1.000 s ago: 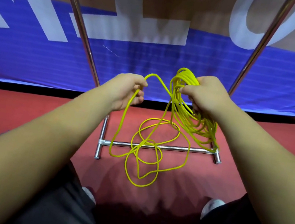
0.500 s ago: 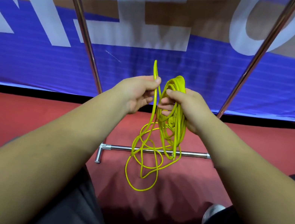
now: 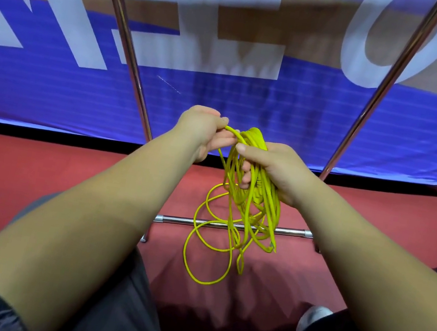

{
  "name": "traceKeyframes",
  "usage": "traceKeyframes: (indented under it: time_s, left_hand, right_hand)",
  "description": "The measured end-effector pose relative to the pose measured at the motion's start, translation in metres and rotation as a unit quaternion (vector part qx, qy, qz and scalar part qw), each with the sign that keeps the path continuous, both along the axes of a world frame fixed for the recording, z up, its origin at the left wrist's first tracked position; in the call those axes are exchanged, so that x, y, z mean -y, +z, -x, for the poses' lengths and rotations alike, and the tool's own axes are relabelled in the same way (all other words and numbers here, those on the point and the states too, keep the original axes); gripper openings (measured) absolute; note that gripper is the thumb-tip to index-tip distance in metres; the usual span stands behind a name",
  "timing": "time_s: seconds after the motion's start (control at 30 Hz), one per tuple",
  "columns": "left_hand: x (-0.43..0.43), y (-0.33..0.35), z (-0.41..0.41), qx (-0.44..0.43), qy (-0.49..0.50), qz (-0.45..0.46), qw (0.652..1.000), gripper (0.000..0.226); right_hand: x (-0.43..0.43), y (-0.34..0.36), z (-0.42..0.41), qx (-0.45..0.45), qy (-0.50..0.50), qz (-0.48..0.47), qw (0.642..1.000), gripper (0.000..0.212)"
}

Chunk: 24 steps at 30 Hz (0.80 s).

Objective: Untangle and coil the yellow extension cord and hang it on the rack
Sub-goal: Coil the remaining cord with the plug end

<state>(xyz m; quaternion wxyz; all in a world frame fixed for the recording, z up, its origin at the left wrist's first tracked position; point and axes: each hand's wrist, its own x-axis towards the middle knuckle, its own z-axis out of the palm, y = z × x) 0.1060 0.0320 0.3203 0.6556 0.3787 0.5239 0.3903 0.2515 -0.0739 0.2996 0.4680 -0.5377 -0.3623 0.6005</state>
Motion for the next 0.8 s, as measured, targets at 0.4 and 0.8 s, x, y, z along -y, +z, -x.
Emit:
traceKeyframes:
  time_s: [0.4,0.8]
  left_hand:
    - [-0.013,-0.003,0.001,-0.044,-0.017,0.017,0.999,0.015]
    - [0.050,-0.161,0.016,-0.583,-0.582,-0.083,0.561,0.094]
  right_hand:
    - [0.000,0.014,-0.017,0.019,0.025,0.019,0.999,0.019]
    - [0.003,0.031,-0.064,-0.220,-0.105,-0.012,0.970,0.024]
